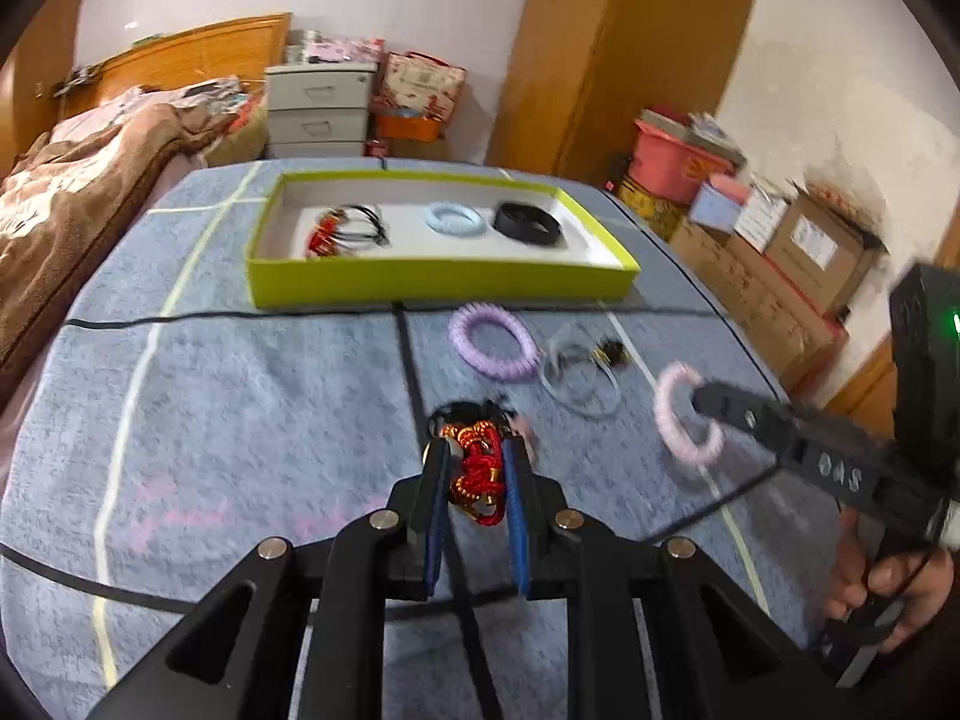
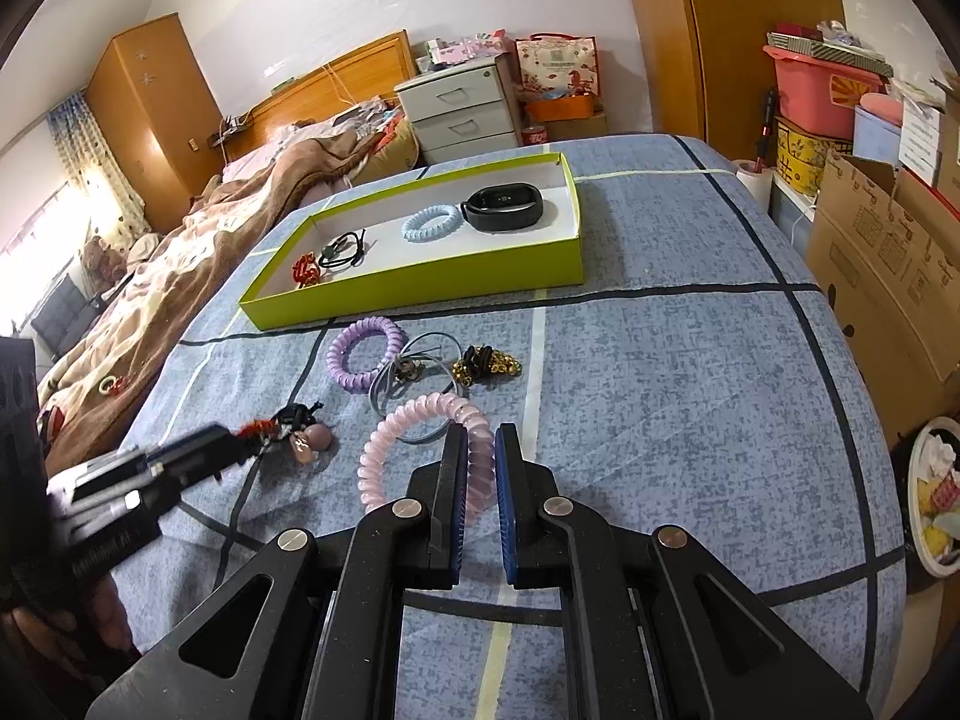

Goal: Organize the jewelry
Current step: 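Carry the red charm in the left gripper and pink coil in the right over the green box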

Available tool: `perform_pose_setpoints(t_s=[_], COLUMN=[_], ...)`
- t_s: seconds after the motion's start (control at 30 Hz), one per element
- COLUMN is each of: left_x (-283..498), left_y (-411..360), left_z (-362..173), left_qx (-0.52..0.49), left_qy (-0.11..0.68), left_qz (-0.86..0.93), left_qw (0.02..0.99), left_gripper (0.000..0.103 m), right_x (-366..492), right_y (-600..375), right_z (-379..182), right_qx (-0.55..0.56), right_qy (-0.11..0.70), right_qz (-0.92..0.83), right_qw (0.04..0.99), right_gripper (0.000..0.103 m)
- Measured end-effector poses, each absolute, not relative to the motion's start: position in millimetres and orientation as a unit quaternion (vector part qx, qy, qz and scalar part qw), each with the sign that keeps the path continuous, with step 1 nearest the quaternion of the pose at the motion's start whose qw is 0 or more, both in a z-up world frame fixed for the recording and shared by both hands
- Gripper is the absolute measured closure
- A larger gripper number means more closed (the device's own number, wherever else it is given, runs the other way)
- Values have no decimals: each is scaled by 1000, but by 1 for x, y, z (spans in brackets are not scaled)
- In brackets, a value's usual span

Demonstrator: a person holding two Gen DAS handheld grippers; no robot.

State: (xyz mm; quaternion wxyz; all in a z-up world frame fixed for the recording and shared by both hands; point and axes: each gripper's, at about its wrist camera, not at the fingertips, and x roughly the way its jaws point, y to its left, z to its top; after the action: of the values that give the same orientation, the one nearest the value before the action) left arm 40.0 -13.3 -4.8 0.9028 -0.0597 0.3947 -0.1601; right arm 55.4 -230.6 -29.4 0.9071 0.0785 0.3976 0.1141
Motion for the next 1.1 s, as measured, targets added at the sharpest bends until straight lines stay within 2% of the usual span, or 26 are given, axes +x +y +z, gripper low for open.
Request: perform_pose_setpoints(t_s=[0.3, 0.6, 1.1], left_x=[59, 63, 92], left_y=[0, 19, 28], left_z=[-9, 12, 36], left_qx=[-96, -115, -76], left_qy=[400, 369, 358], left_qz=[-152, -142, -131], left_qw=[899, 911, 921], left_gripper=[85, 85, 85], right_x=[55, 56, 89], right_y=[-228, -229, -220], right_z=[-28, -23, 8], right_qx=[76, 78, 65], right_qy=[396, 388, 369], right_qz=[115, 112, 121], right_qw=[908, 911, 919], right_gripper=[94, 93, 93])
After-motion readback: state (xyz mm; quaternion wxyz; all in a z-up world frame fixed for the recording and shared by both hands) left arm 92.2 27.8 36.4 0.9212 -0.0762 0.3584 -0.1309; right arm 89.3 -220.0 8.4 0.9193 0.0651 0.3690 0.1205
